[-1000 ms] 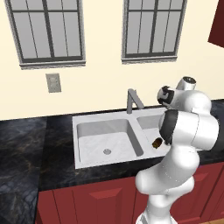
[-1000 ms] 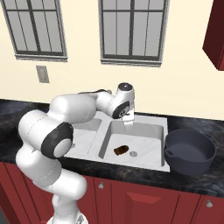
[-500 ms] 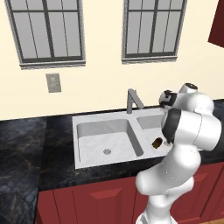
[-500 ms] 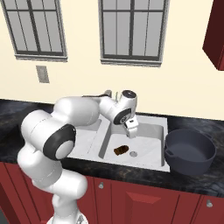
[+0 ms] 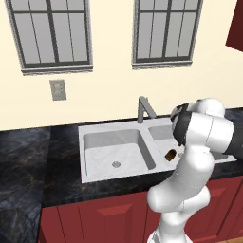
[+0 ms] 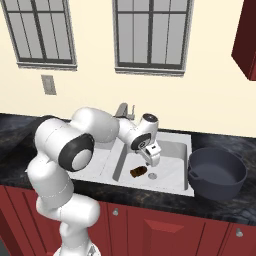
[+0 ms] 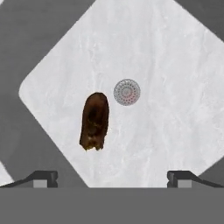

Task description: Dump the sweet potato from the pot into the sink. Then turn on the water and wash the sweet potato. Then turn off the water and put the sweet potato back in the pot.

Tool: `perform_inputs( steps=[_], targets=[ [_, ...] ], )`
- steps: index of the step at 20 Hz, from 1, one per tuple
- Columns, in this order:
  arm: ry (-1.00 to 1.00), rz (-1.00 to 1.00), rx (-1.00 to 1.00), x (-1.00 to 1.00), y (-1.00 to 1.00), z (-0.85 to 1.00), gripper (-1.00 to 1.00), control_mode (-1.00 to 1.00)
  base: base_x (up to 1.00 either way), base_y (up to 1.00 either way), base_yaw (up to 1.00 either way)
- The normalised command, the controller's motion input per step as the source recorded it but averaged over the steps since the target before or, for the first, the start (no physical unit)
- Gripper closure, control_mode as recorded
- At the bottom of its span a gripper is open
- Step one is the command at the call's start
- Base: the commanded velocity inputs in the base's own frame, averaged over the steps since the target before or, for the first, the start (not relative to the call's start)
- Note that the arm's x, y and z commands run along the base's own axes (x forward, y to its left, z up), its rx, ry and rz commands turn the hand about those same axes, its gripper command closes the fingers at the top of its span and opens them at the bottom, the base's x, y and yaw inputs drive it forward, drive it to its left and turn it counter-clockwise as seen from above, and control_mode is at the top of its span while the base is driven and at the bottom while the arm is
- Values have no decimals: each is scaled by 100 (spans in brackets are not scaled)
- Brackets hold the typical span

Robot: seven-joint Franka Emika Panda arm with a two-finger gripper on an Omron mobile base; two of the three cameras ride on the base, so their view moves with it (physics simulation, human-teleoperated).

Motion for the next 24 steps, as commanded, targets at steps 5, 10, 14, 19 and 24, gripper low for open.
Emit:
perform_inputs(
  steps=[5, 10, 14, 19, 24],
  targets=[
    [11, 16, -9, 14, 18, -53, -100, -100, 0, 0, 0],
    [3, 17, -8, 18, 20, -54, -100, -100, 0, 0, 0],
    [0, 15, -3, 16, 7, -42, -100, -100, 0, 0, 0],
    [0, 8, 0, 26, 0, -33, -100, -100, 0, 0, 0],
    [1, 0, 0, 39, 0, -20, -100, -100, 0, 0, 0]
  ],
)
